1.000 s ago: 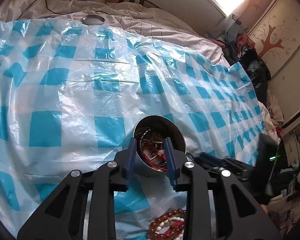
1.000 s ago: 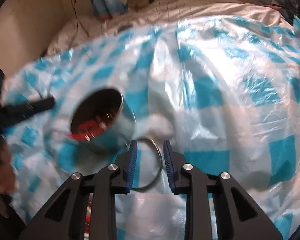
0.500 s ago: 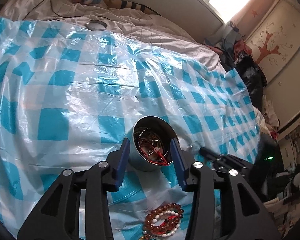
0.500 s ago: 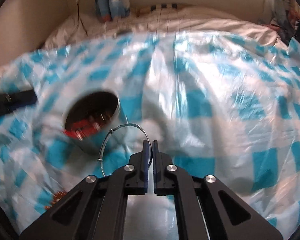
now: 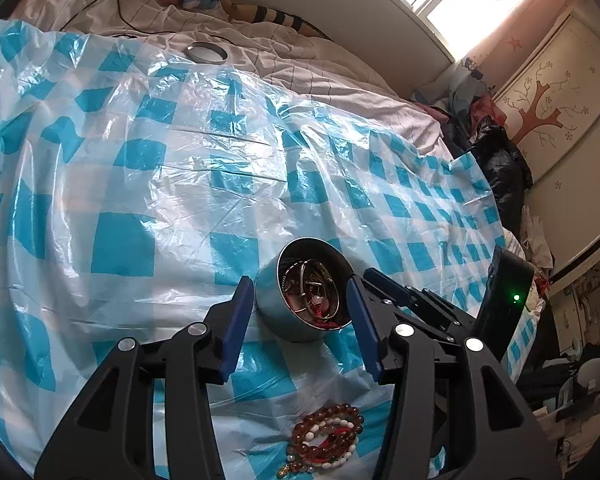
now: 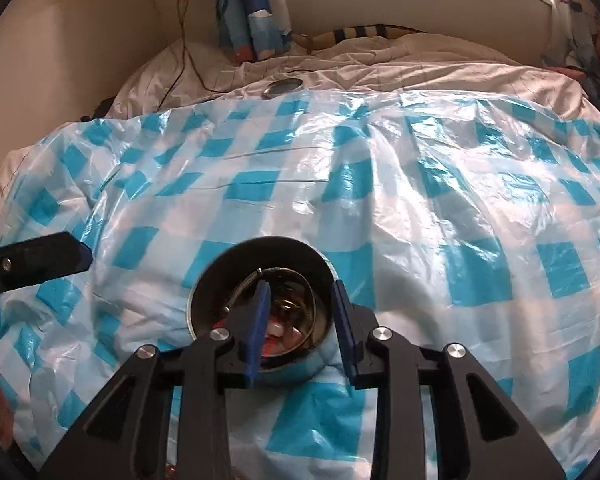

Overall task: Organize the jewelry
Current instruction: 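Withdraw both open tools from the tin toward the bracelet pile, then lower the left tool onto the amber bead bracelet and close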

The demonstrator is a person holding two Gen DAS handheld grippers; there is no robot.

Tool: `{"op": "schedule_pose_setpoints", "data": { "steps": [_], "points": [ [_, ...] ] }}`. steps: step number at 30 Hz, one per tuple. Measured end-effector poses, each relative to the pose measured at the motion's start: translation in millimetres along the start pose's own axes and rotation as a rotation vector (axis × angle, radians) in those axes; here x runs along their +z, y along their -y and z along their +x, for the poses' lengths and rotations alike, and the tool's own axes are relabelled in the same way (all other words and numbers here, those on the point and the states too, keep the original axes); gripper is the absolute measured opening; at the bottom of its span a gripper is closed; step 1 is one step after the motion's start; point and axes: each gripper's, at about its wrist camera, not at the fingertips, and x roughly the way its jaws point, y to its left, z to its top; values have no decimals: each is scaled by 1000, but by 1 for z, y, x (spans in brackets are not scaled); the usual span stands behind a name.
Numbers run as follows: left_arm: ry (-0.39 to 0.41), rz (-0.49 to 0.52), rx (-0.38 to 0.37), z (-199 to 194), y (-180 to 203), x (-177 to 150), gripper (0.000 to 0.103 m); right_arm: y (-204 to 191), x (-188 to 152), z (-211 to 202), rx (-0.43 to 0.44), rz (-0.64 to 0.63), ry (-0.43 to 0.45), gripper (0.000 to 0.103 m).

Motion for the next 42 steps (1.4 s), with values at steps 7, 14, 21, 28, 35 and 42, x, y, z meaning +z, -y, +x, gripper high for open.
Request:
{"op": "schedule_pose_setpoints", "data": {
  "steps": [7, 14, 21, 28, 35, 42],
  "points": [
    [-7, 14, 6, 1, 4, -2, 48, 8, -5, -22, -1, 6, 20, 46],
    [-33, 40, 15, 8, 12, -9, 51, 1, -20, -23, -42, -63, -18, 60],
    [-49, 63, 26, 4, 8, -13, 53, -2, -16, -27, 19, -37, -18, 70],
    [-140, 99, 13, 8, 1, -33, 54, 13, -34, -35, 10, -41, -79, 73],
    [-255, 191, -24, 18, 18, -74, 54, 27, -48, -53, 30, 9, -82, 74],
    [-325, 212, -19, 27, 22, -106, 54, 29, -60, -75, 56, 23, -77, 80]
  ]
}}
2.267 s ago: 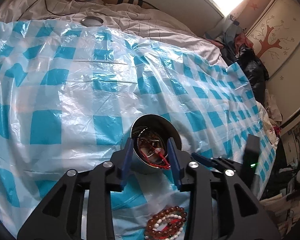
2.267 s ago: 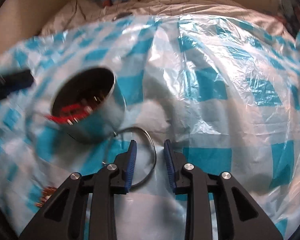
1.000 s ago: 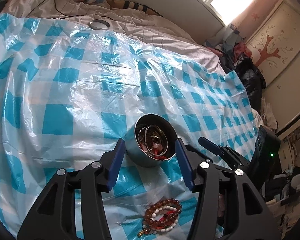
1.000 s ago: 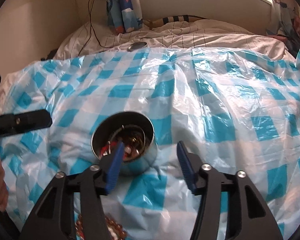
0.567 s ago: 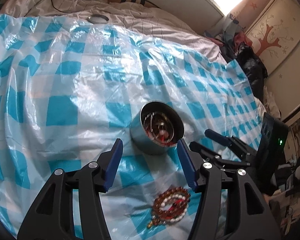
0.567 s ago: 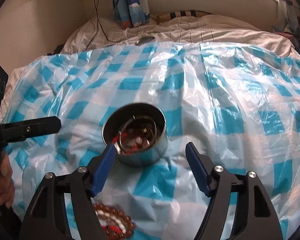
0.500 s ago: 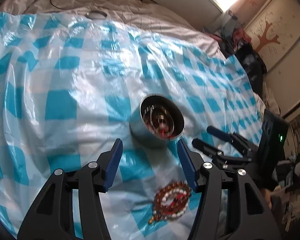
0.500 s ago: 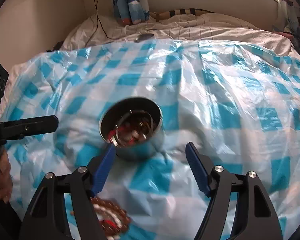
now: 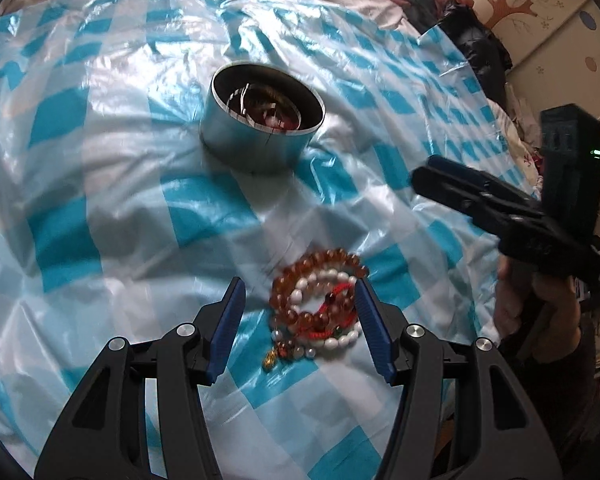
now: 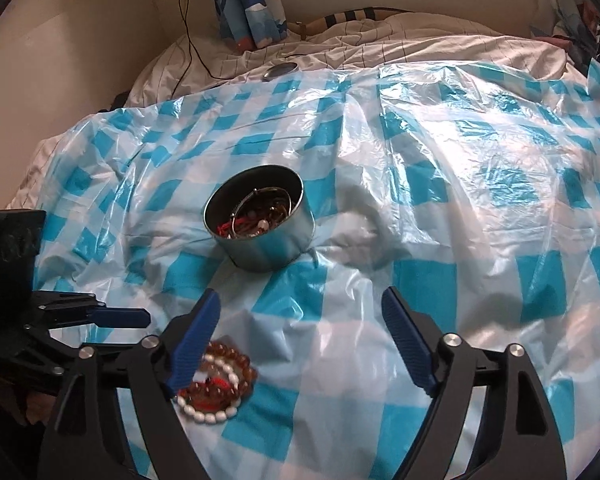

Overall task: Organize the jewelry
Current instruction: 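Lower the left tool onto the amber bead bracelet and close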

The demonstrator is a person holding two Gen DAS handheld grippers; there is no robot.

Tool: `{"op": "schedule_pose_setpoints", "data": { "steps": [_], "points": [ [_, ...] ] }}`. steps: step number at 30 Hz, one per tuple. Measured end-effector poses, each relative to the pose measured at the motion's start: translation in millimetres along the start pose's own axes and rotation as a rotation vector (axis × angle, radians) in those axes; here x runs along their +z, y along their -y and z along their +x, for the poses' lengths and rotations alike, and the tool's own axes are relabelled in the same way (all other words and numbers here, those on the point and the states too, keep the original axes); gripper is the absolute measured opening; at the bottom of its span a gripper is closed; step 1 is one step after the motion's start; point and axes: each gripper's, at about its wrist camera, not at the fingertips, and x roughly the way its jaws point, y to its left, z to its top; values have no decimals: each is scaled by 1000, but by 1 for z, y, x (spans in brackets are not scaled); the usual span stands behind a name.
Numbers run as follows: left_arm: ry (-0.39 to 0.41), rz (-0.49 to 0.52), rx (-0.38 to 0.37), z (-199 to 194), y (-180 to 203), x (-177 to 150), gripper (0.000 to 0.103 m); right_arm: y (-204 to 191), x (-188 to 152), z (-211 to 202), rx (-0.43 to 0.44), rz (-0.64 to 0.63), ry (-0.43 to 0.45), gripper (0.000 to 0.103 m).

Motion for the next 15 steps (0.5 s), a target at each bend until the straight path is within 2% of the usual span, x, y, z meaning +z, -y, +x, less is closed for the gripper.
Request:
{"op": "schedule_pose_setpoints", "data": {
  "steps": [8, 15],
  "points": [
    [-34, -17, -17, 20, 2, 1, 54, 13, -3, -9, 29, 56, -3, 80],
    [-59, -36, -23, 36, 5, 3, 54, 12, -4, -10, 36, 46, -7, 80]
  ]
}}
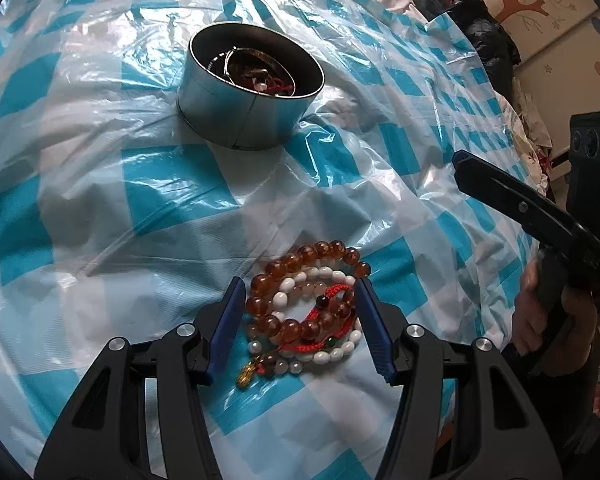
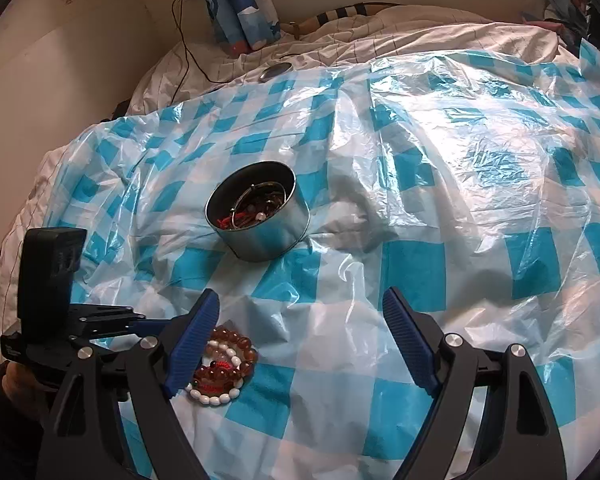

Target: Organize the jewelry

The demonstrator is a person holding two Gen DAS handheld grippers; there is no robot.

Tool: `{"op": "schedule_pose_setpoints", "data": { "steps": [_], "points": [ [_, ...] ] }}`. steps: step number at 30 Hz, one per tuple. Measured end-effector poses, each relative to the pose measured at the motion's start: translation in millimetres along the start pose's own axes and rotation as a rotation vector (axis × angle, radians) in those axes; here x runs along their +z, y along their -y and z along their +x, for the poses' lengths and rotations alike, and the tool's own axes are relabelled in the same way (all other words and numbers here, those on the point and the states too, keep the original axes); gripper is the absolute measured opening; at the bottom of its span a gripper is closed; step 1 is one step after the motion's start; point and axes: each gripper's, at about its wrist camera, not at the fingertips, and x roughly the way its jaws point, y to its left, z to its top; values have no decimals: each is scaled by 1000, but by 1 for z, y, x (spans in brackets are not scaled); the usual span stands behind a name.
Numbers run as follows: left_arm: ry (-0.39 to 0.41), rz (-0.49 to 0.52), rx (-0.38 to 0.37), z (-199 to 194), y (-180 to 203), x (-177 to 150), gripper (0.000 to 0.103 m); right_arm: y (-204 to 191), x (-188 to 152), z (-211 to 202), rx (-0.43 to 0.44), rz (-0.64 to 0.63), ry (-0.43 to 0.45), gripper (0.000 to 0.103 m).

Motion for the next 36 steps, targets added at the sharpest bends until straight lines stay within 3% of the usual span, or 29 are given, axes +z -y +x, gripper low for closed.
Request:
{"op": "schedule_pose_setpoints", "data": {
  "steps": [5, 7, 10, 15, 20, 28, 29, 33, 36],
  "points": [
    [4, -32, -2, 3, -2, 3, 50, -1, -1, 0, 1, -7, -4, 82],
    [7, -40, 26, 4, -5, 4, 25, -1, -1, 0, 1, -6, -3, 82],
    [14, -72, 8, 3, -16, 4, 10, -1, -1, -1, 3, -5, -3, 82],
    [42, -52, -26, -7, -11, 5, 10, -2, -3, -1, 2, -13, -4, 82],
    [121, -43, -70, -36, -8, 13, 10, -6, -5, 0, 14, -28, -16, 82],
    [197, -188, 14, -66, -63, 19, 10, -34, -16, 13, 107, -152, -88, 82],
    [190, -196, 23, -65, -67, 18, 10, -41, -19, 15, 124, -181, -95, 80],
    [147, -189, 52, -54, -73, 16, 10, -68, -36, 29, 134, -316, -154, 49],
    [118, -187, 65, -46, -73, 14, 10, -84, -52, 39, 61, -434, -175, 48]
  ]
}}
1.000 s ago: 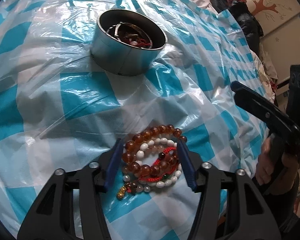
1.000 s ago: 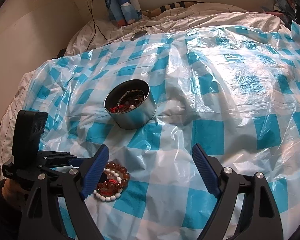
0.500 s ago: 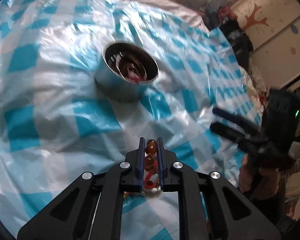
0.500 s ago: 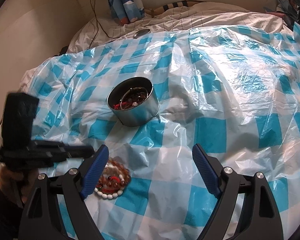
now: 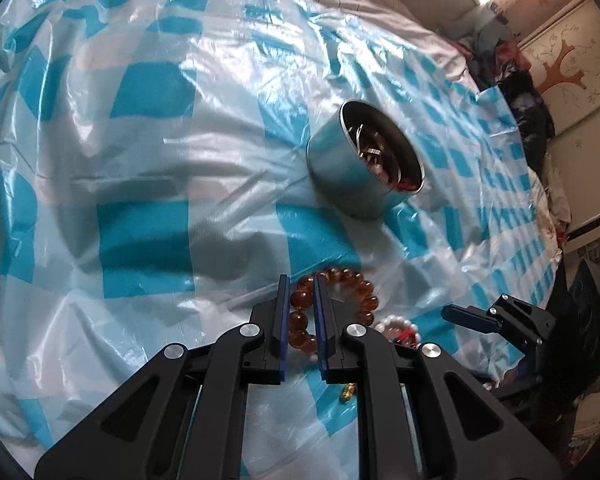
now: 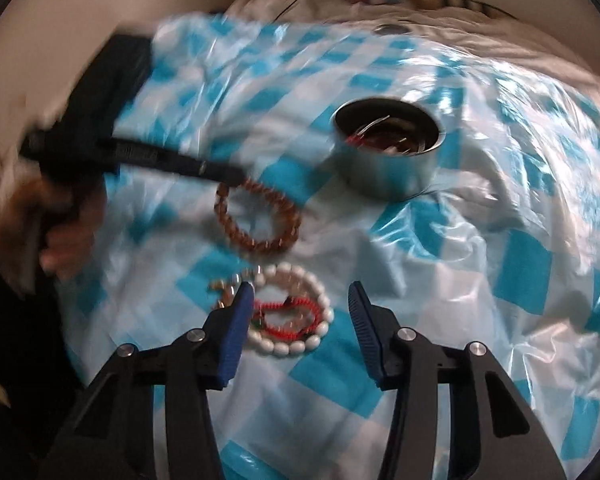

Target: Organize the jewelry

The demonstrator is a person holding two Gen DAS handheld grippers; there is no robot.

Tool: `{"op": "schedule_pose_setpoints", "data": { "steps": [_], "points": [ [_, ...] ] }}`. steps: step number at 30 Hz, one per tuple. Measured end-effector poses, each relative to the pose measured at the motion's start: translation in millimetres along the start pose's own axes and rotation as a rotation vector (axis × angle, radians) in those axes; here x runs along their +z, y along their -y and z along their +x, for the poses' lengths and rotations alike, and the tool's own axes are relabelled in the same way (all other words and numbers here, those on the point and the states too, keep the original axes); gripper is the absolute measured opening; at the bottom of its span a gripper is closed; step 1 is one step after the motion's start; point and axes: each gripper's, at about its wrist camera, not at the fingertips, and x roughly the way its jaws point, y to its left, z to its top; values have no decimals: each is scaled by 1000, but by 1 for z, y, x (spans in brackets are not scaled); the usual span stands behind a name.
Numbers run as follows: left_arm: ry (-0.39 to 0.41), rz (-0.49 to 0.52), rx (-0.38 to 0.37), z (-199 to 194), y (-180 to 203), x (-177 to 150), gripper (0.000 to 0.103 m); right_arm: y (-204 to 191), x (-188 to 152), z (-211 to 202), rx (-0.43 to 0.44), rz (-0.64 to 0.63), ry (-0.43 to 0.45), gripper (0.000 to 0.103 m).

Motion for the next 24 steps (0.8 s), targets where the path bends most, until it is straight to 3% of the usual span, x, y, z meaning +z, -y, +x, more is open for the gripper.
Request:
{"op": "schedule_pose_setpoints", "data": {
  "steps": [8, 10, 12, 15, 19, 24],
  "points": [
    [-40, -10, 21, 15, -4, -6, 12, -8, -7, 21, -3, -52, -22, 47],
    [-42, -7, 22, 15, -4, -7, 12, -9, -7, 23, 1, -63, -26, 41],
    [-45, -7, 20, 16, -4, -7, 12, -11, -8, 23, -18, -84, -36, 26],
    [-47, -7, 19, 17, -4, -7, 13, -11, -8, 18, -18, -91, -33, 14],
    [-48, -7, 19, 17, -5, -7, 13, -8, -10, 14, -29, -85, -30, 14],
    [-49, -6, 20, 18, -4, -8, 13, 1, -7, 4, 13, -37, 9, 6]
  ]
}}
